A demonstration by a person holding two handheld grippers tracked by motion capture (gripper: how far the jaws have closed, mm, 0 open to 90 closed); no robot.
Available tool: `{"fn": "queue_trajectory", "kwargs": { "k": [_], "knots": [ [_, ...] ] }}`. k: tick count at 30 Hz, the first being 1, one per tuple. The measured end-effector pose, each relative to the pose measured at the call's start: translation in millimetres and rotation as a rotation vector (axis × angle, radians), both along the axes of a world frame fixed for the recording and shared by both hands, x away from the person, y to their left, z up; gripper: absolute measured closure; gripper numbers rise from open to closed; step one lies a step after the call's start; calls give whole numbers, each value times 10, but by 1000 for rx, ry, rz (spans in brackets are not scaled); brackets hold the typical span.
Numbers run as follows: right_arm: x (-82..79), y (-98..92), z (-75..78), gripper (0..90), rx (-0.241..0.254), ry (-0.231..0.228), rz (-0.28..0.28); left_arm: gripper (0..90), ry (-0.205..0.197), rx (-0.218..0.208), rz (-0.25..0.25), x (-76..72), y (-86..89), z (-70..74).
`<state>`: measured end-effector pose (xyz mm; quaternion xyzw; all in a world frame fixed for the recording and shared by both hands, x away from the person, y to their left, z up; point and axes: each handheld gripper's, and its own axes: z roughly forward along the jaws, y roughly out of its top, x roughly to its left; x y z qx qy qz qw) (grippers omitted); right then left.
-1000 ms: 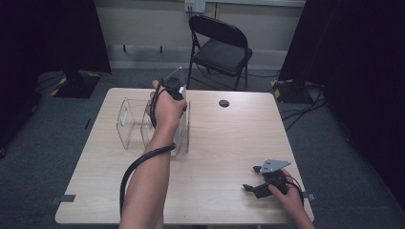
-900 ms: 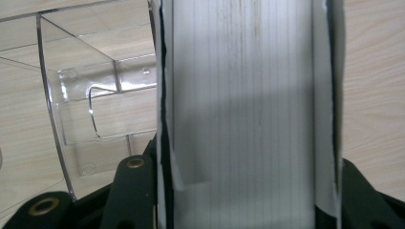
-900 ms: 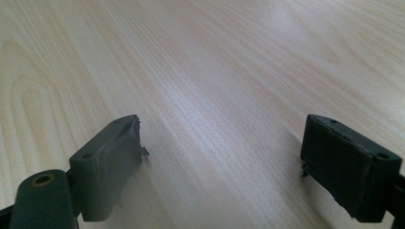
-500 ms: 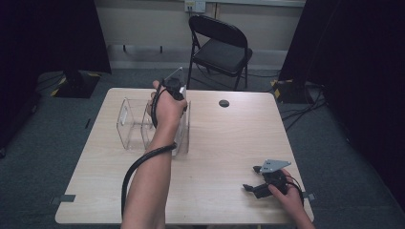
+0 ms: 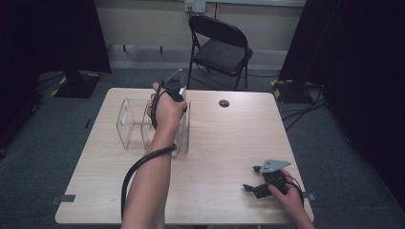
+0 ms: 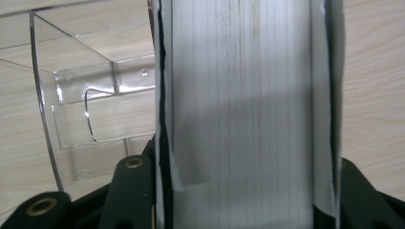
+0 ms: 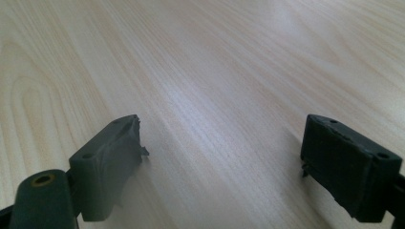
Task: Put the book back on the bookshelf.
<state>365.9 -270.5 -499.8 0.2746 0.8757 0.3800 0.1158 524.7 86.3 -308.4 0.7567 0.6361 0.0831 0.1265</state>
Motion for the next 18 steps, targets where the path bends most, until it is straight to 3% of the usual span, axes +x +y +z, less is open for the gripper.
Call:
{"fn": "queue_trajectory", "kwargs": {
  "k": [14, 18],
  "knots": [
    [0, 0, -1, 129, 1, 1, 1, 488, 2, 1, -28, -48, -13, 18],
    [0, 0, 0, 129, 0, 0, 0, 476, 19, -6, -41, -41, -29, 22]
  ]
}}
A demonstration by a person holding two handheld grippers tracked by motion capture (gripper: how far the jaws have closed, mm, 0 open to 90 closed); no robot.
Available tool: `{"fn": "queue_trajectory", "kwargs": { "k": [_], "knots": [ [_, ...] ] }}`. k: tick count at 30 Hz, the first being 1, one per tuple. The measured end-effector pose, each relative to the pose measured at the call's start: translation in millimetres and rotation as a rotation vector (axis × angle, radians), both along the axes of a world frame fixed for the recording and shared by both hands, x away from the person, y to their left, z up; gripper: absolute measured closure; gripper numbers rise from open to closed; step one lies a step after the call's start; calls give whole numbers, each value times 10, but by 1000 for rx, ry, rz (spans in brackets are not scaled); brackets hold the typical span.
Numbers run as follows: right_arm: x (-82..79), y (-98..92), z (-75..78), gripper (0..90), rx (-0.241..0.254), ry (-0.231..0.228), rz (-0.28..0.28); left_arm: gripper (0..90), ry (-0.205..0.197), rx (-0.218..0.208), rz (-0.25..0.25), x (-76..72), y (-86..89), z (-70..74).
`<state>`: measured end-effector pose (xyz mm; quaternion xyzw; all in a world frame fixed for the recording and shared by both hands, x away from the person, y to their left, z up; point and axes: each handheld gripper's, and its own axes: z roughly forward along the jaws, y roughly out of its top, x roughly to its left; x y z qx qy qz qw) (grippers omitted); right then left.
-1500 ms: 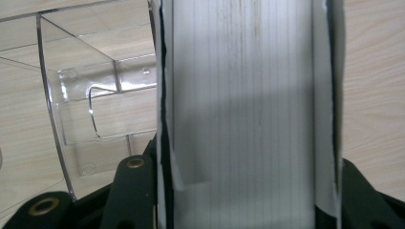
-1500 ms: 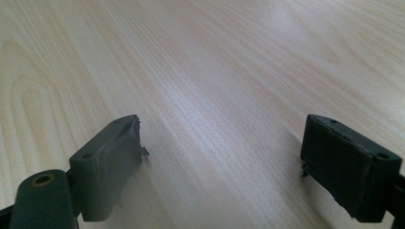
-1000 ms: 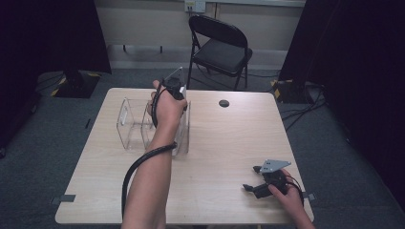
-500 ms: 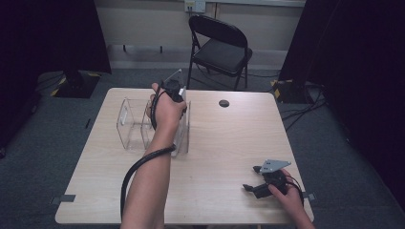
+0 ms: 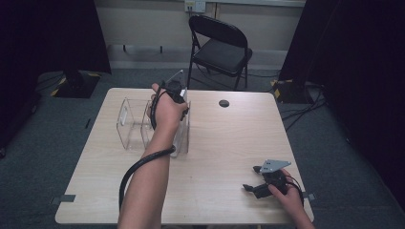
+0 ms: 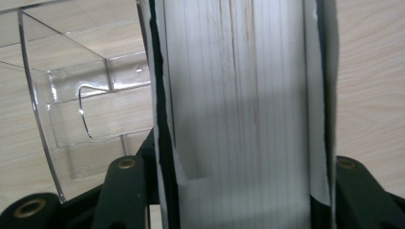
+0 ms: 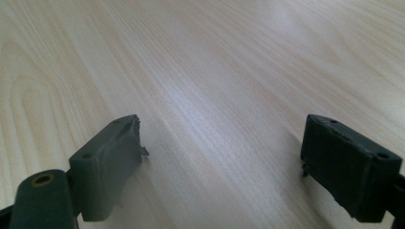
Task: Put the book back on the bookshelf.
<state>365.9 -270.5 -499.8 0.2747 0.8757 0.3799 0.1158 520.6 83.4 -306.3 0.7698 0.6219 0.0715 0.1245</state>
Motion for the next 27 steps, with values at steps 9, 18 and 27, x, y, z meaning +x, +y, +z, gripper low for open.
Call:
{"fn": "queue_trajectory", "kwargs": {
  "k": [9, 18, 27],
  "knots": [
    [1, 0, -1, 129, 2, 1, 1, 529, 4, 26, 25, 12, -22, 21],
    [4, 4, -1, 127, 0, 0, 2, 533, -17, 23, 27, 13, -16, 30],
    [5, 4, -1, 127, 0, 0, 2, 533, -60, 31, 28, 35, -18, 48]
  ]
}}
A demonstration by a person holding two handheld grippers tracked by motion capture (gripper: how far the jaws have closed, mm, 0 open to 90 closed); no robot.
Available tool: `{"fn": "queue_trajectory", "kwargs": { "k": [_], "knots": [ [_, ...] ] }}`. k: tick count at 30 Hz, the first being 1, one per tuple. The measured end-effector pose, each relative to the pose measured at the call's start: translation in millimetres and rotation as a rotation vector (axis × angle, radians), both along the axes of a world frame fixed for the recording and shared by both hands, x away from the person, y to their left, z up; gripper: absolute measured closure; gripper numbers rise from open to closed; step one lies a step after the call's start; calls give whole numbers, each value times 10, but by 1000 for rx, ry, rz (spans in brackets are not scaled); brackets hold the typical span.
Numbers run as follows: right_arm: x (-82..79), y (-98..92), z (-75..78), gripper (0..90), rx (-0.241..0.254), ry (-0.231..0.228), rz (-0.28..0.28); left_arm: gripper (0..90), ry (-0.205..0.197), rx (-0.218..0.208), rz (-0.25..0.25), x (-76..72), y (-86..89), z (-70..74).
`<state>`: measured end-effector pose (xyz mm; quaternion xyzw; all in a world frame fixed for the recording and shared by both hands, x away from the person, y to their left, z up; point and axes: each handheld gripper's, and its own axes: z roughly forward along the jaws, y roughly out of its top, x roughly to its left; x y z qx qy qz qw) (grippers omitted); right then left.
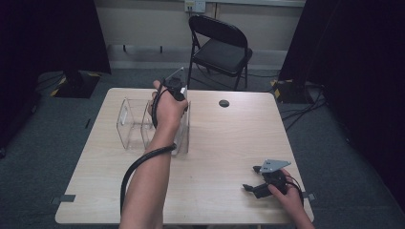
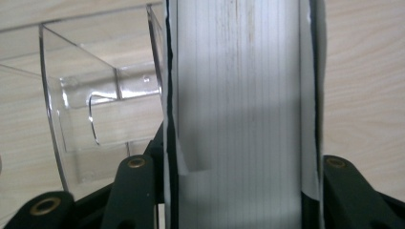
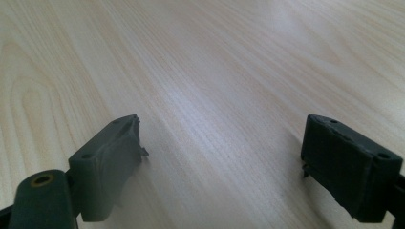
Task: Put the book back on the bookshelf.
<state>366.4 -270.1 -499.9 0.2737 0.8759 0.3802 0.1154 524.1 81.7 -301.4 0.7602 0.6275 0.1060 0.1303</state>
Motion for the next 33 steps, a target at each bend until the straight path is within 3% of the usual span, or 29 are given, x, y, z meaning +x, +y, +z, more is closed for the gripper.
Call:
{"fn": "queue_trajectory", "kwargs": {
  "k": [5, 9, 22, 25, 33],
  "knots": [
    [0, 1, 0, 127, 0, 0, 0, 531, 5, -27, 25, 8, 29, -39],
    [0, 1, 0, 127, 0, 0, 0, 521, -7, -27, -1, -12, 42, -48],
    [-1, 1, 0, 127, 0, 1, 0, 422, -11, -74, -10, -96, 118, -36],
    [-2, 2, 0, 127, 0, 2, -1, 414, -27, -66, -33, -125, 110, -34],
    [0, 1, 0, 126, 0, 1, 0, 421, -10, -82, -37, -169, 94, -11]
  ]
}}
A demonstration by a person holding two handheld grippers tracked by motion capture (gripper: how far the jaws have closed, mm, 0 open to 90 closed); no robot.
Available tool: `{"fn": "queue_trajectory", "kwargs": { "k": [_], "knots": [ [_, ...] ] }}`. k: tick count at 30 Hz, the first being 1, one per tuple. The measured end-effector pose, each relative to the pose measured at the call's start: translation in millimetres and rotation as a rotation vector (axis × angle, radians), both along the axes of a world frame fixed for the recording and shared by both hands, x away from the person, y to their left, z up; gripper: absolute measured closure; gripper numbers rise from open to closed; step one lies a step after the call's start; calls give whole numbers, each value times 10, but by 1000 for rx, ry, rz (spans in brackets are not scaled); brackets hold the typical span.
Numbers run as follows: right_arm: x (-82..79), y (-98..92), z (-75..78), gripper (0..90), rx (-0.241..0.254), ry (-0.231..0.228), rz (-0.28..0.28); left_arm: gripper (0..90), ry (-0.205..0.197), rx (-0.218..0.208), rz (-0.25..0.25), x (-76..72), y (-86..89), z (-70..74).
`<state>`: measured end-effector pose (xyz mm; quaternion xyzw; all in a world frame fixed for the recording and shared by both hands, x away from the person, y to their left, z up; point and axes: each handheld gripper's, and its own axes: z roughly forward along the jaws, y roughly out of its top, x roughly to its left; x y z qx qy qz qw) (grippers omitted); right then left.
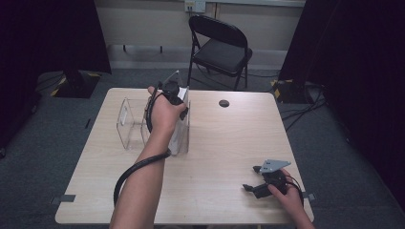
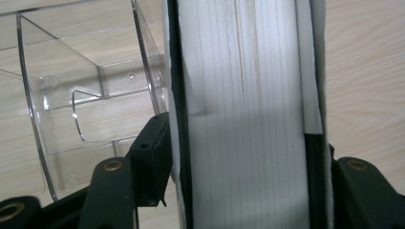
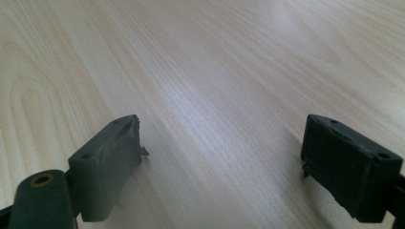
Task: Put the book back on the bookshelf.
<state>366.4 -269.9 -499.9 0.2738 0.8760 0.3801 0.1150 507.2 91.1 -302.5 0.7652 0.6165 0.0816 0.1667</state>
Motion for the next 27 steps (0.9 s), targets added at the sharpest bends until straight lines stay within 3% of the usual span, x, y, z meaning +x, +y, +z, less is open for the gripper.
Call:
{"fn": "queue_trajectory", "kwargs": {
  "k": [2, 12, 16, 26, 27],
  "knots": [
    [0, 1, 0, 127, 0, 0, 0, 421, 4, 3, -22, 0, 13, 4],
    [4, 2, -1, 126, -1, -2, 2, 408, 20, -22, -3, -63, 45, 23],
    [3, 3, 0, 126, -1, -1, 1, 408, 11, -11, -37, -84, 46, 41],
    [3, 3, 0, 126, -1, 0, 1, 400, 19, -20, -54, -135, 85, 71],
    [3, 3, 0, 126, -1, 0, 1, 397, 21, -30, -39, -143, 76, 64]
  ]
}}
